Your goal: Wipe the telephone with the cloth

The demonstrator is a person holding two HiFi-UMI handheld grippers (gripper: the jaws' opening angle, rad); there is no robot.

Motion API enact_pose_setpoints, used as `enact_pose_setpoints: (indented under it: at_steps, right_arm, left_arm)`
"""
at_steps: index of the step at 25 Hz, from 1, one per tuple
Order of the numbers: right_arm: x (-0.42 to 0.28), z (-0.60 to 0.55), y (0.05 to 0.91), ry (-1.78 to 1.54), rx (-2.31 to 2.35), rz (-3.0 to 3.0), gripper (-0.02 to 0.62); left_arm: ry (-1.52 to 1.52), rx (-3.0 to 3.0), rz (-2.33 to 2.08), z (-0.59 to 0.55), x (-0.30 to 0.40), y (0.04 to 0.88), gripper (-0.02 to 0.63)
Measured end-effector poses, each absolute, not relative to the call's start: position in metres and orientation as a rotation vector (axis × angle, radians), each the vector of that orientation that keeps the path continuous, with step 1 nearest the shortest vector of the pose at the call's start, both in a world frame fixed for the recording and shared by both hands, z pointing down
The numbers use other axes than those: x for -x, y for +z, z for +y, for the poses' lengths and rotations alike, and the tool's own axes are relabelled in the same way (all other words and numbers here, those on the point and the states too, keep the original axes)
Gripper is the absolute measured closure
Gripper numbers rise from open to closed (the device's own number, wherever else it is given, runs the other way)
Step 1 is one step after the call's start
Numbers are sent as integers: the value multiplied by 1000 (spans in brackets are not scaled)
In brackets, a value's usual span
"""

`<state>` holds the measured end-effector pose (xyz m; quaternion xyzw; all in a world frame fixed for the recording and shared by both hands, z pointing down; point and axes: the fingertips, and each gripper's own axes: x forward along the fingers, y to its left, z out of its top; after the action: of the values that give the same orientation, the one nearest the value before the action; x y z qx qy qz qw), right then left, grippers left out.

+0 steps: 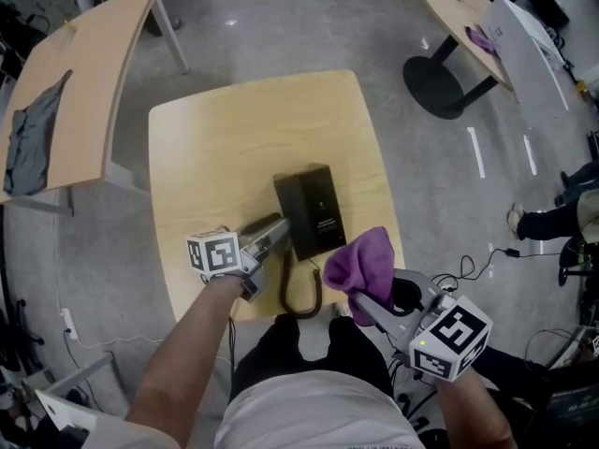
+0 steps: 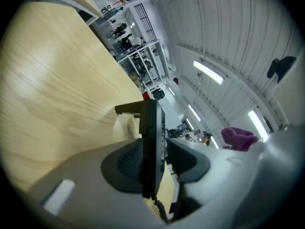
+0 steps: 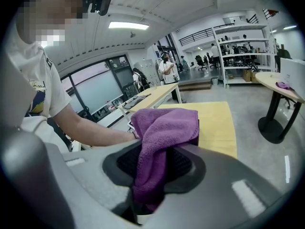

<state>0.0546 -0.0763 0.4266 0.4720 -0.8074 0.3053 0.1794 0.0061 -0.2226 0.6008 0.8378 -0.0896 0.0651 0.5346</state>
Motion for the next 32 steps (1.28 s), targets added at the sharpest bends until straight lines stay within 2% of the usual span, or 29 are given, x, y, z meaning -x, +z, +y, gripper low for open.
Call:
enact_pose_setpoints:
  at_steps: [6,12,16,17,21,26,32]
  right_arm:
    - [-53,-69,420,815,-1365,-2265,482]
    - [-55,-55,411,728,-1356,-2298,482]
    - [-56,-37,397,649,-1319,-2365,482]
    - [-58,-32,392,610,-1309,-2387,482]
    - [-68,4,373,501,-1271,-2468,482]
    - [-80,65,365,424,-1242,-2522,482]
    - [-75,133,364,410,-1202,-2560,482]
  left_arm:
    - [113,-2063,-298,-220,21,570,437]
    - [149,-2287,-354,-185,54,505,456]
    - [213,-2498,-387,-129,66,455,473]
    - [228,-2541,-396,-114,67,445,495]
    - [217,-2604,-467,-44,67,410,499]
    - [240,-2620,-589,46,64,378,570]
    - [344,-2662,-580,133,61,352,601]
